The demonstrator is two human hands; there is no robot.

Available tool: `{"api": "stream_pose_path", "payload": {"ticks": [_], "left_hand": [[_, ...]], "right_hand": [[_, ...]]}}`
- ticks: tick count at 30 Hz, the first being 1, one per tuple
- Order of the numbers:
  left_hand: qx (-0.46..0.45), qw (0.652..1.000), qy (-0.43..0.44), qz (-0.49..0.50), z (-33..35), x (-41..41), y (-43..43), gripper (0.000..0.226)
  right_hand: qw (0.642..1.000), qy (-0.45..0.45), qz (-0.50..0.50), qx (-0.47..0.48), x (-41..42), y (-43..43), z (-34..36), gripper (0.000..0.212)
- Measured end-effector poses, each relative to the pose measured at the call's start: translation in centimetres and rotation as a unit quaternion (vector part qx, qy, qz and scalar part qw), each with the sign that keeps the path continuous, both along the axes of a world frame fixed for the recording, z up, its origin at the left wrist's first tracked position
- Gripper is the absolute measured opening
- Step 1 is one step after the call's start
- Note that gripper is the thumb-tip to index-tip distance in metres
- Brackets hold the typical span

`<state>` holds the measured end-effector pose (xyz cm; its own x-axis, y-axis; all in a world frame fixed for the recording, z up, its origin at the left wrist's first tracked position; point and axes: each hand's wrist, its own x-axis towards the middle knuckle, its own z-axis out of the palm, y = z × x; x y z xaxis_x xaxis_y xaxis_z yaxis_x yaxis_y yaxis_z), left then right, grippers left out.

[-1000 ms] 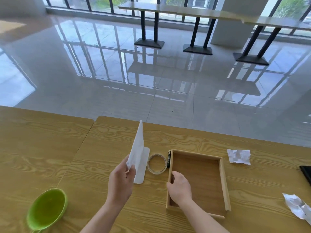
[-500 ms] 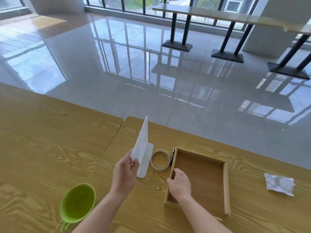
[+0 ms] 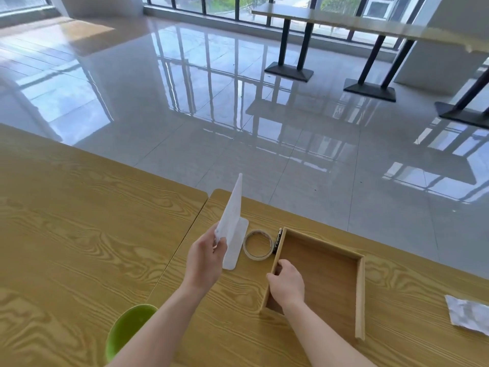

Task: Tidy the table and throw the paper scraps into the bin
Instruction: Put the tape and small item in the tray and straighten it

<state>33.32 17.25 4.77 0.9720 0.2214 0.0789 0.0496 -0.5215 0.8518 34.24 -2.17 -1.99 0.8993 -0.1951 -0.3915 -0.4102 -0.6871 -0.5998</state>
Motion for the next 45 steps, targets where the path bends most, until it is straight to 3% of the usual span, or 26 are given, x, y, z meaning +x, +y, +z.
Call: {"api": "stream_pose_path", "payload": {"ticks": [2,5,7,9,11,17,22,26,29,45], "left_hand": [[-0.007,1.000,0.009,0.003,-0.2,0.3,0.3,0.028],[-0.034,0.999,0.007,-0.006,-0.2,0.3,0.4,0.019],[-0.071,0.997,0.004,-0.002,0.1,-0.1,0.3,0.027],[-0.096,0.995,-0.012,0.026,0.6,-0.6,0.2,0.048],[-0.100,0.992,-0.053,0.049,1.5,-1.1,0.1,0.055],[-0.039,0.992,-0.105,0.063,2.8,-0.8,-0.4,0.031],[-0.025,0.990,-0.118,0.074,2.6,-0.9,-0.8,0.030],[-0.026,0.989,-0.121,0.081,2.4,-1.0,-0.8,0.032],[-0.015,0.990,-0.121,0.074,2.4,-0.6,-0.3,0.035],[-0.023,0.976,-0.160,0.149,1.6,3.7,3.5,0.031]], "right_hand": [[1.000,0.007,0.004,0.009,0.2,0.0,-0.1,0.021],[0.999,0.028,0.016,0.021,0.4,-0.5,0.0,0.046],[0.999,0.021,0.018,0.022,0.4,-1.1,0.5,0.056],[0.999,-0.023,0.028,-0.002,0.6,-1.5,1.6,0.054],[0.996,-0.080,0.049,-0.009,1.6,-1.2,3.5,0.046],[0.968,-0.201,0.127,0.083,9.2,3.5,12.1,0.044],[0.962,-0.140,0.175,0.153,14.1,7.1,15.0,0.066],[0.964,-0.121,0.204,0.116,15.2,8.1,14.2,0.054],[0.965,-0.104,0.172,0.170,15.5,8.6,13.4,0.041],[0.960,-0.114,0.129,0.221,19.4,14.1,12.7,0.027]]}}
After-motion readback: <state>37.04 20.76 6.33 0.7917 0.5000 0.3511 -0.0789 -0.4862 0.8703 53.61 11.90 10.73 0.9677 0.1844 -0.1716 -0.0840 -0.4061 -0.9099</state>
